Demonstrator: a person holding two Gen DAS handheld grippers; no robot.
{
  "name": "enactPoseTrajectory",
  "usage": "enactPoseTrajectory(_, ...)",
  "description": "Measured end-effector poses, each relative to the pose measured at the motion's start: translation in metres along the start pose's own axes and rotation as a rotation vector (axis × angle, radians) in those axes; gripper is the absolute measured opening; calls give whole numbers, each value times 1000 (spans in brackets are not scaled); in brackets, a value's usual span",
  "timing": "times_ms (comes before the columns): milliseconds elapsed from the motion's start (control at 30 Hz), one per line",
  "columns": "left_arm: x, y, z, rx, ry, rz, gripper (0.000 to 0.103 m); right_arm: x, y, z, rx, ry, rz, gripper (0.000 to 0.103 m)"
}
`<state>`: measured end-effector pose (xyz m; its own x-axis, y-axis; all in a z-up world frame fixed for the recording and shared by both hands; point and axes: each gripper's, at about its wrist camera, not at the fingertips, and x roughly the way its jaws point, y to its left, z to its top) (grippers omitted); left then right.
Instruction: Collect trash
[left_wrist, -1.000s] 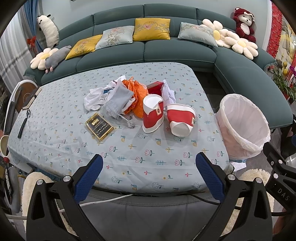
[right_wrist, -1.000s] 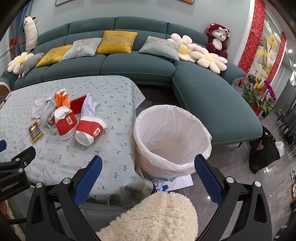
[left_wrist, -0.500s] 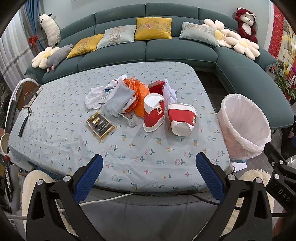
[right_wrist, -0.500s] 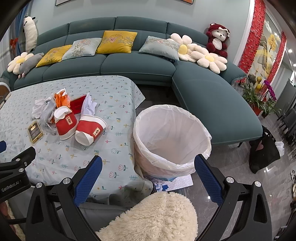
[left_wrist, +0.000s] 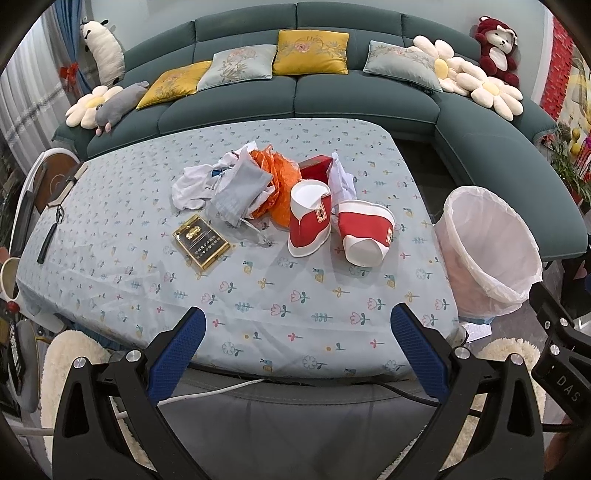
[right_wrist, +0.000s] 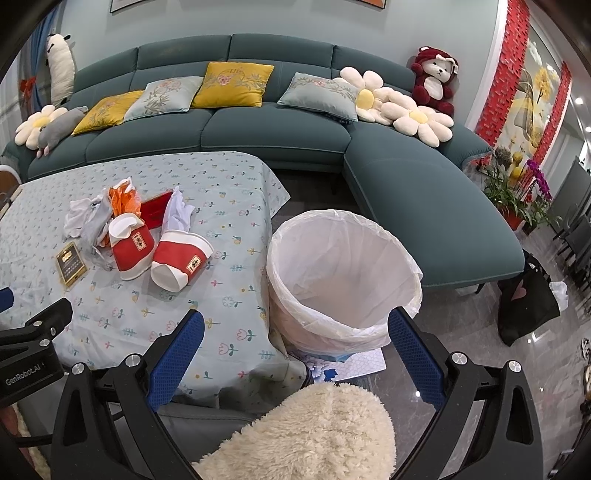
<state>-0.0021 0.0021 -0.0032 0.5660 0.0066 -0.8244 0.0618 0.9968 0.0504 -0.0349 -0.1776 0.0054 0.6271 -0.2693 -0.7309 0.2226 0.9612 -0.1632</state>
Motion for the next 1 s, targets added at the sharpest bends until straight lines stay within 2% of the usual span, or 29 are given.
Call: enactPoseTrajectory(1000,-1,2,2,-8,-1,-10,96,0,0,1,6,1,-2,96)
